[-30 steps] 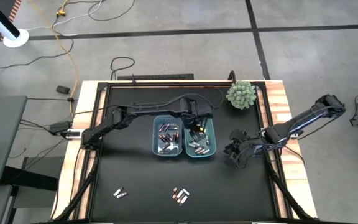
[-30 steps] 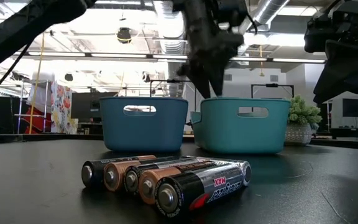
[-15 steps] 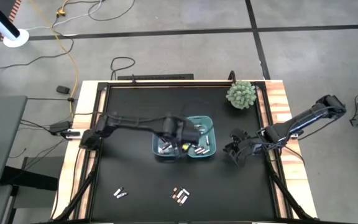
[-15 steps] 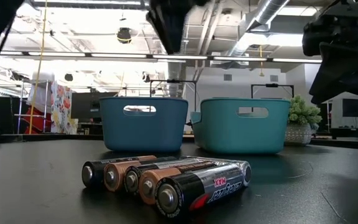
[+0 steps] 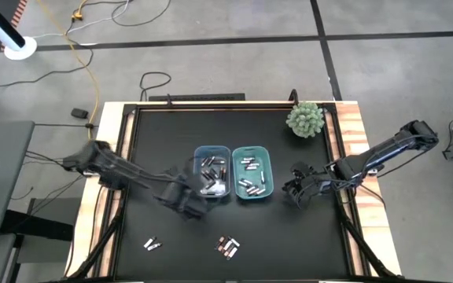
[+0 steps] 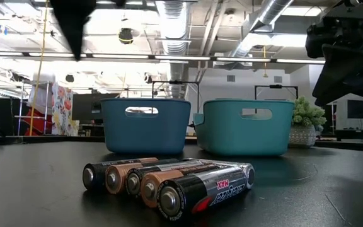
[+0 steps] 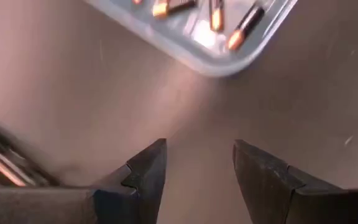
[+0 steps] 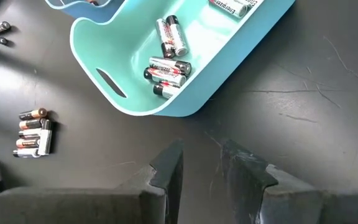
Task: Sort batteries
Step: Put the white battery into the green bin
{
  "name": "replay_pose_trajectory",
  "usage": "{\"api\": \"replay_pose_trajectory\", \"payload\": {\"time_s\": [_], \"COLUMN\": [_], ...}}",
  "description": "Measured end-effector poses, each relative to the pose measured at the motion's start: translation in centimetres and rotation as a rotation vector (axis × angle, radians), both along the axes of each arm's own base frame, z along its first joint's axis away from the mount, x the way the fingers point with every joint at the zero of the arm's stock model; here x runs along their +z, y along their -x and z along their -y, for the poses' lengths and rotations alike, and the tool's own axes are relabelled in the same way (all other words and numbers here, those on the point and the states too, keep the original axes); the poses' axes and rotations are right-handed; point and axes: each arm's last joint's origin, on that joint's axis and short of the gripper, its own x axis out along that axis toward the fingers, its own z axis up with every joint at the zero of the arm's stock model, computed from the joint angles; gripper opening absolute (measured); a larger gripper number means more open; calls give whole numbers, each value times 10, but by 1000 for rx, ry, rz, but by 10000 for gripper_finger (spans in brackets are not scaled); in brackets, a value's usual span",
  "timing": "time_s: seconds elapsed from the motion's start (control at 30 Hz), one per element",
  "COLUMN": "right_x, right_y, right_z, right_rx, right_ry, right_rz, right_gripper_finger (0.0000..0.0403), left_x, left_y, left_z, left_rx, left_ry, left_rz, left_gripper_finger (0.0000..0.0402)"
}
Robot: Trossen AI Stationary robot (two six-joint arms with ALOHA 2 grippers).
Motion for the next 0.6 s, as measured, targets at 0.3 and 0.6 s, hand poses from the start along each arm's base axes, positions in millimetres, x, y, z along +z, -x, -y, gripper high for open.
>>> {"api": "replay_pose_trajectory", "payload": {"time_s": [0.3,0.6], "right_x": [0,0], "right_y": [0,-1], "right_z": [0,3], "right_rx": [-14,-46], "right_ry": [-12,-24], "right_rz": [2,5], "right_gripper_finger": [127,127], "left_x": [-47,-88], "left_y": [94,125], "left_z": [28,70], "left_rx": [334,390], "left_ry": [304,439], "left_rz": [200,94], "left_gripper_finger": [177,177]}}
